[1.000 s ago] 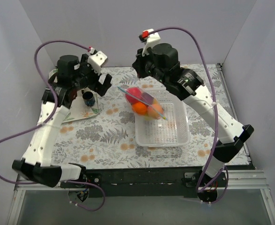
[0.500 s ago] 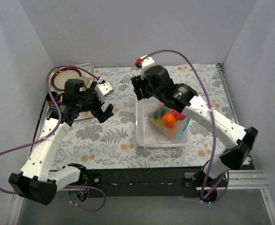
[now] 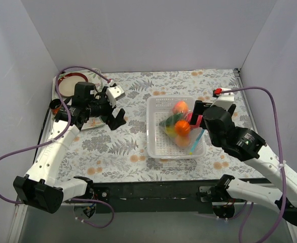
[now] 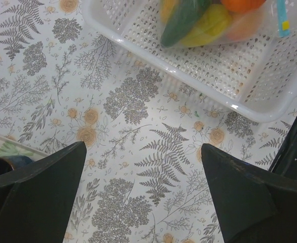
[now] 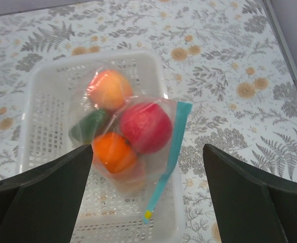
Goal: Open the zip-top bag and remove the fake food
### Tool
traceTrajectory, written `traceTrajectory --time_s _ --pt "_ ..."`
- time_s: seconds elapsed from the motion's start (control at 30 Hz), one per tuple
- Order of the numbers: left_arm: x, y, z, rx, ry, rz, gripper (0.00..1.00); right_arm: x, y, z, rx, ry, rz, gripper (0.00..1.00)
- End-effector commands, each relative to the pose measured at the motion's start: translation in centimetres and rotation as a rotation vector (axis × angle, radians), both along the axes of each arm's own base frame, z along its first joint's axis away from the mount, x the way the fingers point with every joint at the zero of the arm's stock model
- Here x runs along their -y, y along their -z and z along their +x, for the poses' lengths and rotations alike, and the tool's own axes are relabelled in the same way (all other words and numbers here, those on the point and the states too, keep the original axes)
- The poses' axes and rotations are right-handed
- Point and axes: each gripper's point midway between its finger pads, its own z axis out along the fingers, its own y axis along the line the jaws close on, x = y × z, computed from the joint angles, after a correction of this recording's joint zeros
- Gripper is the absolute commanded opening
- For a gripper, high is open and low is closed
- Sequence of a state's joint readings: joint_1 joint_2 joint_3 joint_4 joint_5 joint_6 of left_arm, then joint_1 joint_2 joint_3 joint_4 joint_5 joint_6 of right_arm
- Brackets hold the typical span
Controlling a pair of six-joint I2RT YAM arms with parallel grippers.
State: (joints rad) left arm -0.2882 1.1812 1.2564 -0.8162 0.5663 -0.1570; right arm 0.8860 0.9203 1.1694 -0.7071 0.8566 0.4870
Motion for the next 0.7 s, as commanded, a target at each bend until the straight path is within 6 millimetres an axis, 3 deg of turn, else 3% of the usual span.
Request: traceTrajectory --time_s 0.0,0.03,0.13,0.17,0.3,0.4,0.57,0.67 --pt "0.9 -2.1 0.2 0.023 0.016 -0.060 0.98 2.2 4.5 0.6 -0.045 0.171 0.015 0.98" --pt "1.0 -2.3 0.2 0.023 0.016 -0.065 0.98 2.9 6.0 0.8 -0.068 0.195 0.002 0.97" --pt "0.9 -2.1 0.0 0.015 0.013 -0.067 0.98 3.9 6.9 1.8 -0.055 0.227 0.044 0.94" --pt "0.9 -2.0 0.0 0.013 0.012 -0.065 0.98 4.3 8.0 1.9 -0.064 0.232 0.039 0.94" --pt "0.9 -1.6 -0.3 0.000 0.012 -0.066 0.98 5.8 7.2 3.3 0.019 0.233 0.138 0.88" --pt "0.9 -1.3 -0.5 -0.013 0.011 -0.068 0.98 5.4 6.6 4.3 0.073 0.169 0.186 0.83" --pt "1.0 -1.2 -0.6 -0.018 0.008 -0.077 0.98 1.1 4.9 5.6 0.134 -0.080 0.315 0.74" --pt "0.9 -1.2 -0.7 -0.014 0.004 -0.075 0.98 0.2 5.6 5.9 0.101 -0.131 0.332 0.64"
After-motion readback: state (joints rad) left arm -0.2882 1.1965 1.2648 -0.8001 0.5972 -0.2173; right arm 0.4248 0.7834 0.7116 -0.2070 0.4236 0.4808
